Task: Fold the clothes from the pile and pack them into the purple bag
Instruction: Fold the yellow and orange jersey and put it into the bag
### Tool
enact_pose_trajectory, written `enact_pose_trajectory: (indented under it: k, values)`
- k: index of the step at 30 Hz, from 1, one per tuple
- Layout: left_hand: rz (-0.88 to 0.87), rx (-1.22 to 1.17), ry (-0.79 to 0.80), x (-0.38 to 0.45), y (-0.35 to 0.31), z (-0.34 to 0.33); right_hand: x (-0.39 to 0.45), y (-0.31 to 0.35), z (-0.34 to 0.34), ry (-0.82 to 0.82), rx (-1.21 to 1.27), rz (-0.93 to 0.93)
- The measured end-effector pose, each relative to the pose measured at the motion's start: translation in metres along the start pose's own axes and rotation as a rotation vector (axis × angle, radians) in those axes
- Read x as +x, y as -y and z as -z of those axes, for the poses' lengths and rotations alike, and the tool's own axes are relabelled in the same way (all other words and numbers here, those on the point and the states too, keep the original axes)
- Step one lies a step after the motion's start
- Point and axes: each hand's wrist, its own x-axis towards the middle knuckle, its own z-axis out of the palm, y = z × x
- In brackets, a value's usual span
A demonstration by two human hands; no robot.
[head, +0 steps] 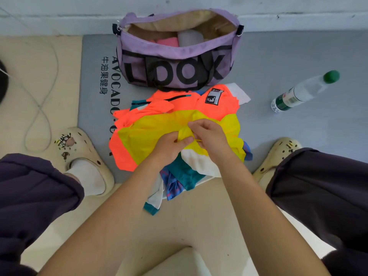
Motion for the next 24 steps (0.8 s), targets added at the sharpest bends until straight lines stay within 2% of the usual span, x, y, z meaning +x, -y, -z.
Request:
enact_pose_trajectory:
  k: [2, 5, 6, 8, 11, 12, 14, 15, 17, 18, 19, 20, 22, 24]
  values:
    - [0.035, -0.055, -0.038, -0.005, -0.007, 0.003, 0.003, 0.000, -0.002, -0.123, -0.127, 0.133]
    - [0.159, -0.426, -0.098, -0.006, -0.017, 0.016, 0.007, -0.002, 0.004, -0.117, -0.397, 0.248]
    - [0.189, -0.532, -0.106, -0.008, -0.024, 0.022, 0.008, -0.003, 0.010, -0.065, -0.507, 0.242]
    - [0.180, -0.574, -0.055, -0.005, -0.036, 0.036, 0.010, -0.006, 0.020, 0.081, -0.669, 0.159]
    - [0.057, -0.593, 0.132, -0.003, -0.060, 0.053, 0.010, -0.008, 0.027, 0.240, -0.704, -0.009]
    - [0.039, -0.591, 0.122, -0.001, -0.067, 0.057, 0.010, -0.007, 0.026, 0.275, -0.673, -0.052]
    - [0.003, -0.455, -0.073, 0.003, -0.074, 0.067, 0.008, -0.004, 0.023, 0.289, -0.621, -0.074]
    - [-0.010, -0.289, -0.217, 0.006, -0.072, 0.073, 0.007, -0.003, 0.023, 0.257, -0.598, -0.060]
    - [-0.031, 0.238, -0.498, 0.010, -0.058, 0.083, 0.004, 0.003, 0.025, 0.196, -0.482, -0.022]
    - [-0.053, 0.411, -0.527, 0.009, -0.052, 0.087, 0.001, 0.008, 0.027, 0.187, -0.370, -0.027]
    - [-0.083, 0.455, -0.447, 0.007, -0.048, 0.087, -0.001, 0.012, 0.028, 0.200, -0.236, -0.053]
    - [-0.112, 0.393, -0.282, 0.006, -0.047, 0.083, -0.004, 0.017, 0.028, 0.234, -0.105, -0.087]
    - [-0.076, 0.140, 0.085, 0.003, -0.049, 0.062, -0.006, 0.025, 0.024, 0.310, 0.085, -0.115]
    - [-0.022, 0.024, 0.293, -0.003, -0.053, 0.038, -0.004, 0.029, 0.019, 0.311, 0.195, -0.123]
